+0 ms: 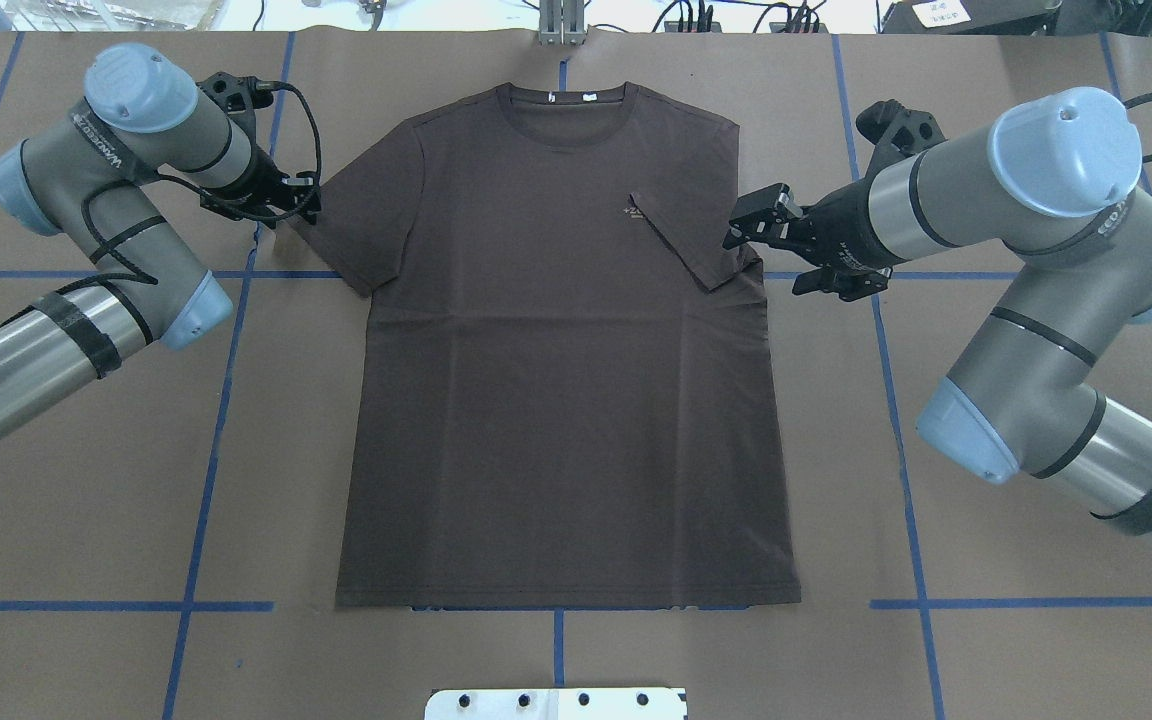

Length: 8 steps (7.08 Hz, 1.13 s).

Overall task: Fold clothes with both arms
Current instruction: 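Grasp the sleeve nearest the left gripper and fold it inward across the shirt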

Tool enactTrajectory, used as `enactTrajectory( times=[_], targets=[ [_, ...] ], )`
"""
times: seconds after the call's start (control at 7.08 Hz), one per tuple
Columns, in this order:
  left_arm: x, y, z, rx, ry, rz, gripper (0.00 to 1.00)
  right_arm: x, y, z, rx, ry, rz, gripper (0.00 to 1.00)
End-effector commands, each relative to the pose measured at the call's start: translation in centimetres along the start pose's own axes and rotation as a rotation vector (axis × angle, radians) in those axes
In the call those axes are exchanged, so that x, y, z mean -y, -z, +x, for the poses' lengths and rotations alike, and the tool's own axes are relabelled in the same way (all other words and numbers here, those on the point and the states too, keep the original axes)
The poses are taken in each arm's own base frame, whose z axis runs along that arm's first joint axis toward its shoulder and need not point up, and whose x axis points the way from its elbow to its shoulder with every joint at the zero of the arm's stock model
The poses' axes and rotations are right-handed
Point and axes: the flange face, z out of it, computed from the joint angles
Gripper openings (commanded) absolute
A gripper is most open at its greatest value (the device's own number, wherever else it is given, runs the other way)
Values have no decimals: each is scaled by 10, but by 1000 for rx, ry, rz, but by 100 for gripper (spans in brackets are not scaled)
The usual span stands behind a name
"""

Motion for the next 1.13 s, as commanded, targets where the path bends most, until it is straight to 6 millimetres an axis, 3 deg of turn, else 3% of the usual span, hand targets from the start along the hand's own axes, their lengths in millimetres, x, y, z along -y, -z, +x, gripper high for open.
enactTrajectory(
  times=[0.0, 0.42, 0.71, 0.85, 0.99],
  targets=[
    [2, 4, 10, -11, -7, 3, 0, 0, 0, 3, -4, -2, -1, 100],
    [6, 29, 43, -63, -21, 23, 0, 0, 0, 4, -6, -3, -1, 100],
    [11, 58, 81, -115, -23, 50, 0, 3, 5, 2, 2, -2, 0, 100],
    [0, 59, 127, -144, 37, 38, 0, 4, 5, 4, -1, -4, 1, 100],
    [-20, 39, 175, -144, 86, 8, 0, 4, 5, 8, -3, -6, 1, 100]
  ],
)
